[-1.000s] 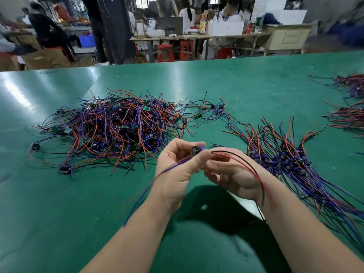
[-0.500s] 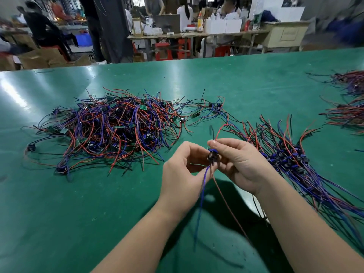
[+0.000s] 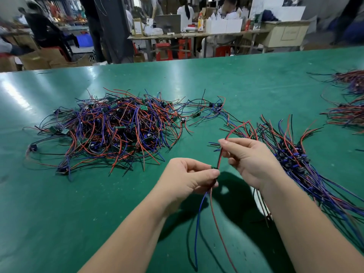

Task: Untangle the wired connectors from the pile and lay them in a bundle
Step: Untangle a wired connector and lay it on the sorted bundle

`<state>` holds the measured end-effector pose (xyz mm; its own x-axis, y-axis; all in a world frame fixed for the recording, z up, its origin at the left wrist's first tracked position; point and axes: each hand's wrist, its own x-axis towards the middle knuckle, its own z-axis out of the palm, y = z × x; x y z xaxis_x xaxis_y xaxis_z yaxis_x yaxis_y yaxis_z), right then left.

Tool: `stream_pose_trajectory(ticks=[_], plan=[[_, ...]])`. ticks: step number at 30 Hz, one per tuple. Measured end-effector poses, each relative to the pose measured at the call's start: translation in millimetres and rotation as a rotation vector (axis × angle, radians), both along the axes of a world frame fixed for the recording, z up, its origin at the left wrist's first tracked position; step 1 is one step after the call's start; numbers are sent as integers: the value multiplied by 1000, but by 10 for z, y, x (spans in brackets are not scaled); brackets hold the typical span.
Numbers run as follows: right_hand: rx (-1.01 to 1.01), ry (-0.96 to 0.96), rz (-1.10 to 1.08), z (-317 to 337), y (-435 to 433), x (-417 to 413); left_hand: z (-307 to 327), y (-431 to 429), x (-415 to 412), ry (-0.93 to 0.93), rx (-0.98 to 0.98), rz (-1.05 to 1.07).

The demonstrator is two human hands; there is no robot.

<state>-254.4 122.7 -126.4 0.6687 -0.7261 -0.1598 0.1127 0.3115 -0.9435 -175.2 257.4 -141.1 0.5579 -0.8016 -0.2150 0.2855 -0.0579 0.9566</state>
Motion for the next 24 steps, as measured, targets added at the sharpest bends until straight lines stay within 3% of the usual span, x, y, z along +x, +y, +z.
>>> stream_pose_trajectory(ticks=[5,10,17,21,24], plan=[[0,-57,-144,65,-163,-85,50,81,-12,-32,107,-255],[59,-105,-197,86,-195,-139,57,129,57,-101,219,-286],[-54,-4,-255,48,-249,-128,102,207,151,-125,256,-345],[81,-92,-198,63,-278,-95,117,194,190,-69,151,-226],[49,18,-222,67,-258,-80,108,131,232,16,55,3]])
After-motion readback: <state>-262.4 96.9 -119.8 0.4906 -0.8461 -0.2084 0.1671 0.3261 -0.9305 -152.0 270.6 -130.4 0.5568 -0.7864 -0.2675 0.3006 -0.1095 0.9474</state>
